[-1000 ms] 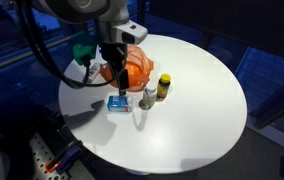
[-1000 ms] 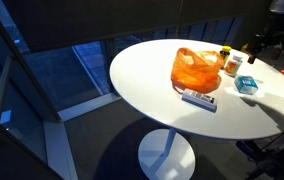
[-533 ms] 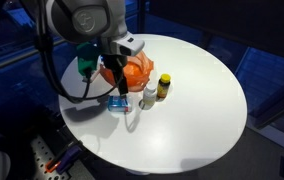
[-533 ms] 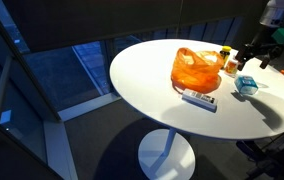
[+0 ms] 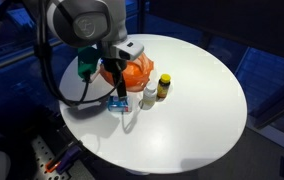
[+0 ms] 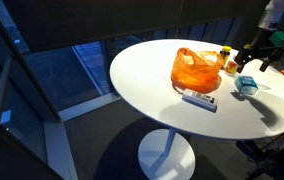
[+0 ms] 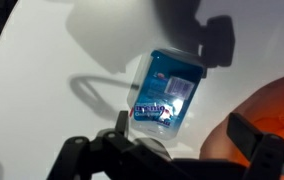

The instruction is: Put the blue container in the plastic bag.

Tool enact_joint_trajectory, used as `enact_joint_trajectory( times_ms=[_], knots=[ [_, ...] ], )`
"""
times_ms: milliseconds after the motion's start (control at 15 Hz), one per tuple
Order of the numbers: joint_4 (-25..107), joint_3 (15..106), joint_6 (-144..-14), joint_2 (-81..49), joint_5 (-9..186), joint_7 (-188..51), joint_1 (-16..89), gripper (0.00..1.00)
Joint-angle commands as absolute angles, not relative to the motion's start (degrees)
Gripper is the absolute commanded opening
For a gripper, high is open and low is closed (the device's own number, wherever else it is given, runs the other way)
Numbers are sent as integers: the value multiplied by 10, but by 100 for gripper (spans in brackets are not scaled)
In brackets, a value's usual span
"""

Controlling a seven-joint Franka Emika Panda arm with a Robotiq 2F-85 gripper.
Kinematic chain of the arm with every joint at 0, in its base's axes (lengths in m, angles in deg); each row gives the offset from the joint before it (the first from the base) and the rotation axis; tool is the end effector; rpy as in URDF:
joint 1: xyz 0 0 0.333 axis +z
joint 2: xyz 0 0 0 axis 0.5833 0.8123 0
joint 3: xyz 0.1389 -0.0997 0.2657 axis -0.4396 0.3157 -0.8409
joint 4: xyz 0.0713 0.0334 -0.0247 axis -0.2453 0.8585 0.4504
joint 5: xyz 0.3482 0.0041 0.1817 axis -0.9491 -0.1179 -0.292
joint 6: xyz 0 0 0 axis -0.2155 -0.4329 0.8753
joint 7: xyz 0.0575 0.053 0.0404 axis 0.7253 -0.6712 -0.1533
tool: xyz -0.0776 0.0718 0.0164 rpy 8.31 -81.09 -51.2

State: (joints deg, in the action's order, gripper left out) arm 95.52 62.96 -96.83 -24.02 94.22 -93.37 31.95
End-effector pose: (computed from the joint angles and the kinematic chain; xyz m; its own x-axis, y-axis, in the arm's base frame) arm 0.4388 -0.0775 0.2060 0.8445 -0.5354 -0.0121 -0.5318 -0.8412 0.0983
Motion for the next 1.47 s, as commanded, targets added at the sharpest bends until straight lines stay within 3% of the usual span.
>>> enact_joint_trajectory(
  times_ms=[0,1000,1067,1200,1400],
  knots=[
    [948,657,-971,-223,962,-967,334,100],
    [947,732,-1074,-134,951,-982,411,99],
    [947,737,-1076,-132,949,-982,417,75],
    [946,745,-1075,-134,945,-981,428,69],
    [946,748,-1066,-148,940,-979,433,43]
  ],
)
